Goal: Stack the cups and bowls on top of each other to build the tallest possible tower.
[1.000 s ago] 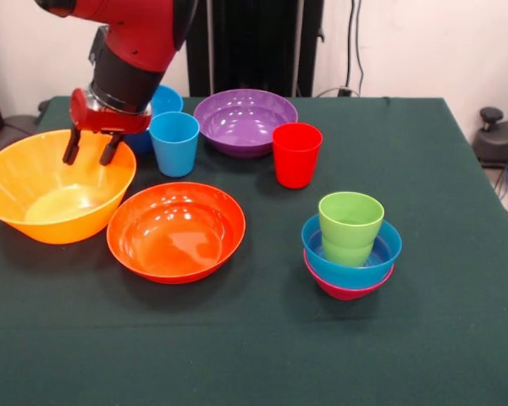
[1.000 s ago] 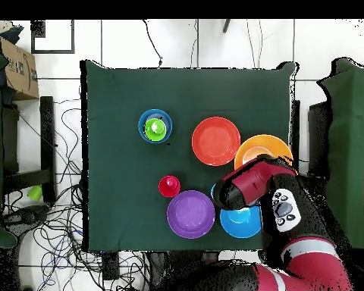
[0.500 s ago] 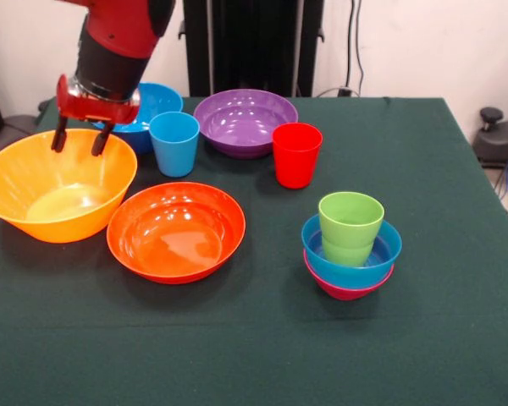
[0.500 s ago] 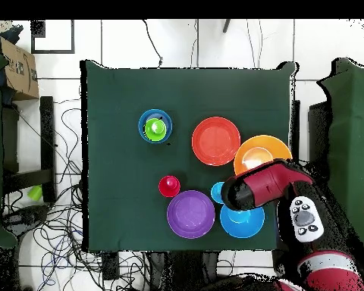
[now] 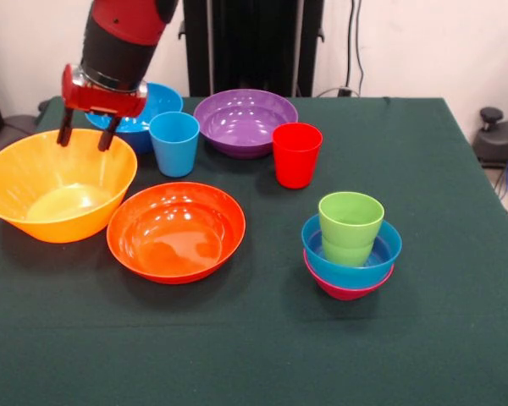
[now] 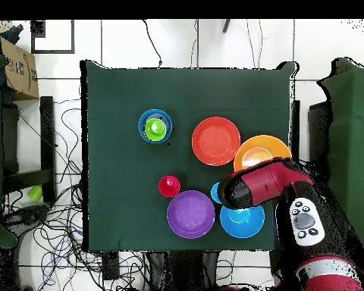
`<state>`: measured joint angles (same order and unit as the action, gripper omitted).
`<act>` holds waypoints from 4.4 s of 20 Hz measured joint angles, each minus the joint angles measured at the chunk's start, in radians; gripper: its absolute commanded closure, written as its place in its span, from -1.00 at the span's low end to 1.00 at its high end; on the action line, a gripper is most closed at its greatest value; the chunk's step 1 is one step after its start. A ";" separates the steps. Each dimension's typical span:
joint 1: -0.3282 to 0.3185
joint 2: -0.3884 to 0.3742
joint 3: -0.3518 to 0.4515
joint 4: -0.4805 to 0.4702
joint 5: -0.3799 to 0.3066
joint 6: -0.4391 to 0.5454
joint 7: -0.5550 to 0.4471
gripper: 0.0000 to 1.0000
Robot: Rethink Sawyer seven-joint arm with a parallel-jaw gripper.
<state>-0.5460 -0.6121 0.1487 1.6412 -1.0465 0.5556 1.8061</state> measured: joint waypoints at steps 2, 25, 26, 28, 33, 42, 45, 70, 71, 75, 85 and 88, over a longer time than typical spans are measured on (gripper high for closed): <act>-0.001 0.015 0.006 0.000 0.000 0.000 0.000 -1.00; -0.095 -0.039 0.104 0.063 0.136 0.054 -0.007 -1.00; -0.104 -0.058 0.111 0.070 0.152 0.067 -0.009 -1.00; -0.112 -0.080 0.119 0.078 0.169 0.085 -0.014 -1.00; -0.135 -0.150 0.146 0.097 0.211 0.146 -0.029 -1.00; -0.100 -0.169 0.170 0.097 0.211 0.156 -0.029 -1.00; -0.084 -0.169 0.175 0.097 0.211 0.156 -0.029 -1.00; -0.073 -0.050 0.183 0.087 0.172 0.118 -0.029 -1.00; -0.073 -0.046 0.183 0.087 0.170 0.113 -0.029 -1.00; -0.073 -0.032 0.183 0.082 0.162 0.099 -0.029 -1.00; -0.072 0.018 0.183 0.049 0.139 0.089 -0.029 -1.00; -0.070 0.032 0.181 0.046 0.130 0.081 -0.029 -1.00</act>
<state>-0.6164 -0.5804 0.3300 1.6874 -0.9168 0.6366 1.7773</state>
